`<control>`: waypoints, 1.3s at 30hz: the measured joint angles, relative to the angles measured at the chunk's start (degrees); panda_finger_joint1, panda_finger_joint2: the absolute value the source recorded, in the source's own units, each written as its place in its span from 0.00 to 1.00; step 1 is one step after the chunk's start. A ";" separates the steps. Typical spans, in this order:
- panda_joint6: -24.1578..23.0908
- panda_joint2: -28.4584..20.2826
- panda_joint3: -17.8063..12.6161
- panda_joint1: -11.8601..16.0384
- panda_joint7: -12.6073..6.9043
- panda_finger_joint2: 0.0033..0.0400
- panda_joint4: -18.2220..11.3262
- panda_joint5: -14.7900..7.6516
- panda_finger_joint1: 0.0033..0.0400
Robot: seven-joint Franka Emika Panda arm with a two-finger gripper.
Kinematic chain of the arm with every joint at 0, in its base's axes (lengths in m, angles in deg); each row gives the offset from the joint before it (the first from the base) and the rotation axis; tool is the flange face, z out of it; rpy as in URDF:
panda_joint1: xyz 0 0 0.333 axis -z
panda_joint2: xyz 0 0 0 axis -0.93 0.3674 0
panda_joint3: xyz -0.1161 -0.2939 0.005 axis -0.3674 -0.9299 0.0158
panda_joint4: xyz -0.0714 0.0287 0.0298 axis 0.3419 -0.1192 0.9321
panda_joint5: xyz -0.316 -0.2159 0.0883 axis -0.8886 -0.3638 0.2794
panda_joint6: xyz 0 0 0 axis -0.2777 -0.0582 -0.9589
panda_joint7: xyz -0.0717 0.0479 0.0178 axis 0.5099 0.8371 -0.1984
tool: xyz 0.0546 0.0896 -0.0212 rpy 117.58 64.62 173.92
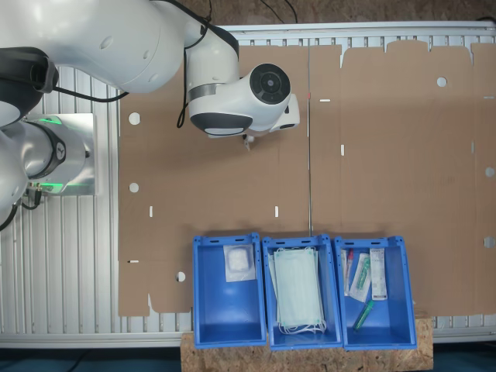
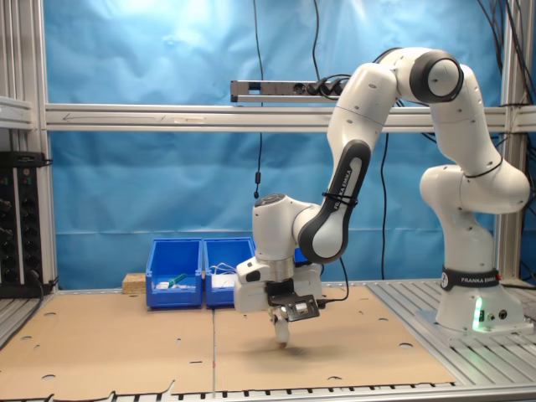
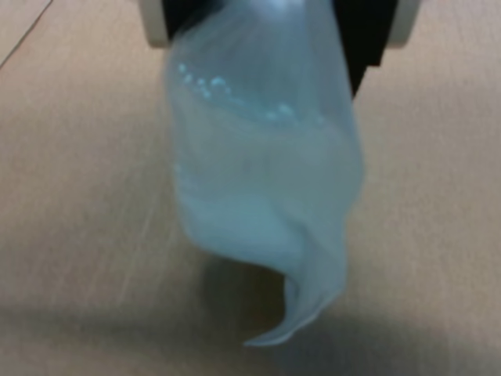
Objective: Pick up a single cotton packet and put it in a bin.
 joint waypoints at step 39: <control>12.87 -18.86 -7.19 0.03 -0.13 0.06 -0.46 -10.91 0.06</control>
